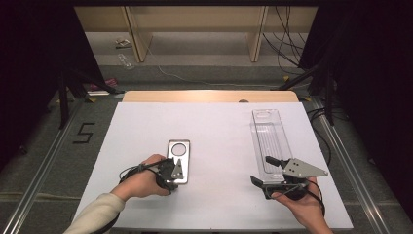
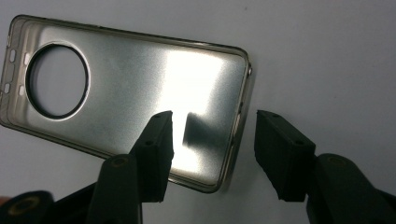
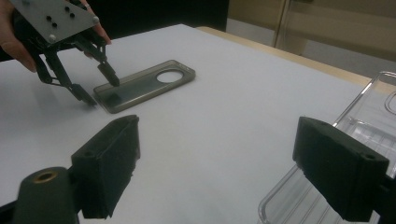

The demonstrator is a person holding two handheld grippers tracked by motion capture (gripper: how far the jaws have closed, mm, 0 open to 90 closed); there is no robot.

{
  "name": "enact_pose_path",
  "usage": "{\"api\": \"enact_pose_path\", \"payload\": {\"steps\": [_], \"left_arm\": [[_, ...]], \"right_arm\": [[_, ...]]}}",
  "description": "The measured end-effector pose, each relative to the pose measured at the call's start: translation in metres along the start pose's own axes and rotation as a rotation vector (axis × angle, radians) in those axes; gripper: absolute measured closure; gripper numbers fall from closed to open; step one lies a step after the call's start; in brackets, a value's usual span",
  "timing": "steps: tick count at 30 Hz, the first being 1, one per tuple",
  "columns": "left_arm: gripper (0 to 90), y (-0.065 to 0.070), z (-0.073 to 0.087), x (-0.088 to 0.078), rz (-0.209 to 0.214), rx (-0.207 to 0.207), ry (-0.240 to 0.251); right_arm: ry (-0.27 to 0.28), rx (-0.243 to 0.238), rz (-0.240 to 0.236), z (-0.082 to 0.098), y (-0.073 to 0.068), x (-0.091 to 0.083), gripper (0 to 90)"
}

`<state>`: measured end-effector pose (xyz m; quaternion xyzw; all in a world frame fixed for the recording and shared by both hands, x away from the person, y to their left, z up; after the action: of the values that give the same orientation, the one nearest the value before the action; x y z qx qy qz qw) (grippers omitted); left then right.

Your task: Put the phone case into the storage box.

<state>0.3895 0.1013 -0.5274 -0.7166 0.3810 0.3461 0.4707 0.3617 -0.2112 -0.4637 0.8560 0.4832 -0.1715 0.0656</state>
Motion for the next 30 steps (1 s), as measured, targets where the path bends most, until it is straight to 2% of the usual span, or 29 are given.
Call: {"api": "enact_pose_path", "payload": {"steps": [10, 20, 23, 30], "left_arm": [[52.1, 0.0007, -0.0031, 0.0012, 0.008, 0.012, -0.007], [61.3, 0.0019, -0.0022, 0.0009, 0.027, 0.019, -0.012], [65.4, 0.0005, -0.0037, 0.0006, 0.02, 0.04, 0.002], [68.8, 0.0036, -0.0044, 0.0012, 0.03, 0.05, 0.0]], "right_arm": [[-0.001, 0.001, 0.0, 0.0002, 0.0001, -0.0001, 16.0], [-0.003, -0.001, -0.001, 0.0006, 0.0001, 0.0003, 16.0], [-0.002, 0.0, -0.002, 0.0006, 0.0, 0.0005, 16.0], [-0.004, 0.0, -0.003, 0.0009, 0.0, 0.0005, 16.0]]}}
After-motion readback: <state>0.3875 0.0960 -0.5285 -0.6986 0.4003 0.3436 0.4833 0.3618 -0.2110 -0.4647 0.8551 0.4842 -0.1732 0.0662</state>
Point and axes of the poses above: each handheld gripper's, and its own axes: x roughly forward along the jaws, z roughly out of its underside, y roughly to its right, the point moved 7 cm from there along x, roughly forward along the jaws, and after that the axes turned 10 degrees about -z, right-handed, at the moved point
